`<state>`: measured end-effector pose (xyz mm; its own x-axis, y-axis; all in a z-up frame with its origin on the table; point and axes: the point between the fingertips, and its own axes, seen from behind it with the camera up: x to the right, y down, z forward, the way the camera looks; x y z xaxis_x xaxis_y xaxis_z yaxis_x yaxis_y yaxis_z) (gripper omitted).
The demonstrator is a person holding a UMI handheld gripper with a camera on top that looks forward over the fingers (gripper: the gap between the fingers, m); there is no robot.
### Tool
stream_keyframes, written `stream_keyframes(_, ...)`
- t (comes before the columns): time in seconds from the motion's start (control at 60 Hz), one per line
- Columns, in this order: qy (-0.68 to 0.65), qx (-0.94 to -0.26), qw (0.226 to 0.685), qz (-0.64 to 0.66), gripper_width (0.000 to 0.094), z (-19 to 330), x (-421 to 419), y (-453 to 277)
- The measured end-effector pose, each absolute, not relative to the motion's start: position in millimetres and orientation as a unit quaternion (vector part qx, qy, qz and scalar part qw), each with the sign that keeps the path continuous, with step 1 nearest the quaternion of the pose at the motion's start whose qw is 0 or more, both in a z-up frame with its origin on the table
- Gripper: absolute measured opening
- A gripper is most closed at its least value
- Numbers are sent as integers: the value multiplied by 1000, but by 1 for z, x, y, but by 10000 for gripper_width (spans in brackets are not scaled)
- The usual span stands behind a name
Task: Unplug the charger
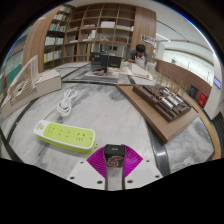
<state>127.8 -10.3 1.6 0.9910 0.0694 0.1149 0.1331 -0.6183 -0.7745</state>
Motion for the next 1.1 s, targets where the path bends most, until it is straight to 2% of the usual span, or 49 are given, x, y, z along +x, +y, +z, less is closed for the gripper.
stream_keyframes(0.133, -54, -894, 444, -31, 306, -2, 130, 1)
stream_keyframes(0.167, -52, -898, 436, -31, 414, -5, 132, 1)
stream_keyframes(0.233, -44, -905, 422, -31, 756, -10, 135, -1)
stream_keyframes(0.317, -39, -903, 426, -36, 793, -3, 142, -4)
stream_keyframes(0.383, -42, -901, 431, -22, 859, 12, 139, -14)
stream_keyframes(0.65, -62, -882, 466, 17, 850, 90, 108, -108)
stream_keyframes(0.9, -80, -870, 486, 10, 846, 110, 87, -203)
stream_keyframes(1.1, -55, -852, 520, 6, 848, 114, 101, -206)
